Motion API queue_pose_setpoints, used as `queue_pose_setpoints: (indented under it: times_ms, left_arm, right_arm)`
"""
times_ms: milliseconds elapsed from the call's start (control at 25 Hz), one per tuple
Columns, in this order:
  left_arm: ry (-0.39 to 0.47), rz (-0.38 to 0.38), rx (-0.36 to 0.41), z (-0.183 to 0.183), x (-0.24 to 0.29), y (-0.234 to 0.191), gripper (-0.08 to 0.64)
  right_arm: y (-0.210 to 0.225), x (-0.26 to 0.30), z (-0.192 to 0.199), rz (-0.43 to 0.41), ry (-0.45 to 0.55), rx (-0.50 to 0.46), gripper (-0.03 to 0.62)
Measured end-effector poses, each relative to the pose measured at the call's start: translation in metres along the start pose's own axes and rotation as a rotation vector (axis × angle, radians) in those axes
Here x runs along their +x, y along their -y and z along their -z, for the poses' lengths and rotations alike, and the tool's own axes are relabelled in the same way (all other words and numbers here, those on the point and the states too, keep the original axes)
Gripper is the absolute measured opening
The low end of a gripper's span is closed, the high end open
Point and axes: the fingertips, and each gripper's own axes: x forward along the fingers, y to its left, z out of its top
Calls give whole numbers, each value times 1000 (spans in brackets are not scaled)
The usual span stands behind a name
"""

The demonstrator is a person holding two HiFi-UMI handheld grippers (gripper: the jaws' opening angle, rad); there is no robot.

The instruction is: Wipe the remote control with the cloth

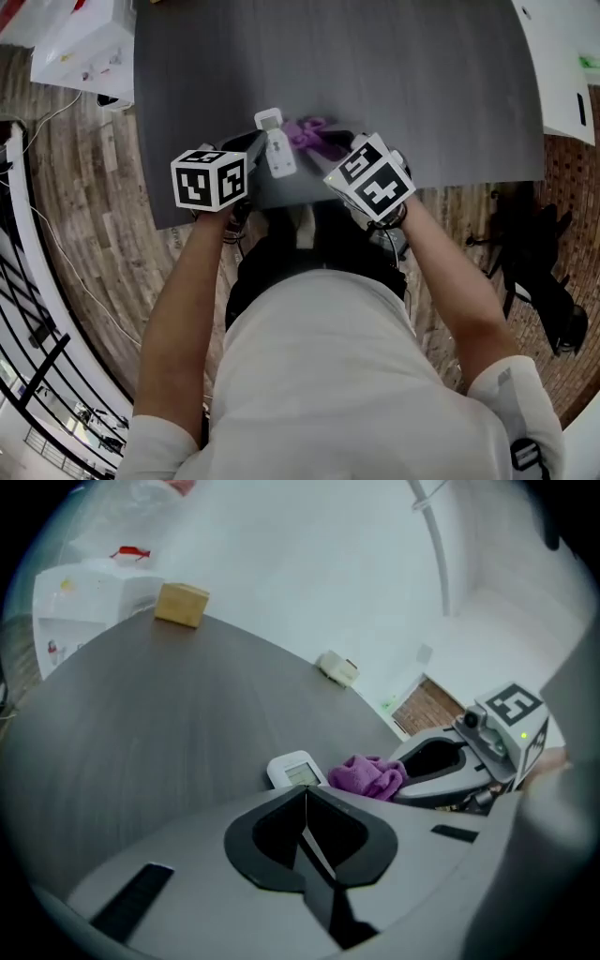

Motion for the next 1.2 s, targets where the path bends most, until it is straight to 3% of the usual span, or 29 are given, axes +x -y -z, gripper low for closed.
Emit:
queue_pose_setpoints:
  times_ms: [520,680,880,1080,1200]
  left_arm:
    - [5,12,-5,-1,7,3,6]
    - [-6,8,4,-2,6,-1,6]
    - [67,-1,-6,-9,-15,-3,6]
    - [235,132,-130,-15,-79,18,6]
    - [283,215,-179,-2,-114,36,6]
  right_arm:
    - [-15,-2,6,-7,31,30,100]
    - [-8,-2,3,35,50,62,100]
    - [32,-43,4,206,135,158,100]
    - [92,-123,29,439,225,261,100]
    - [124,-185,53,590,274,327,100]
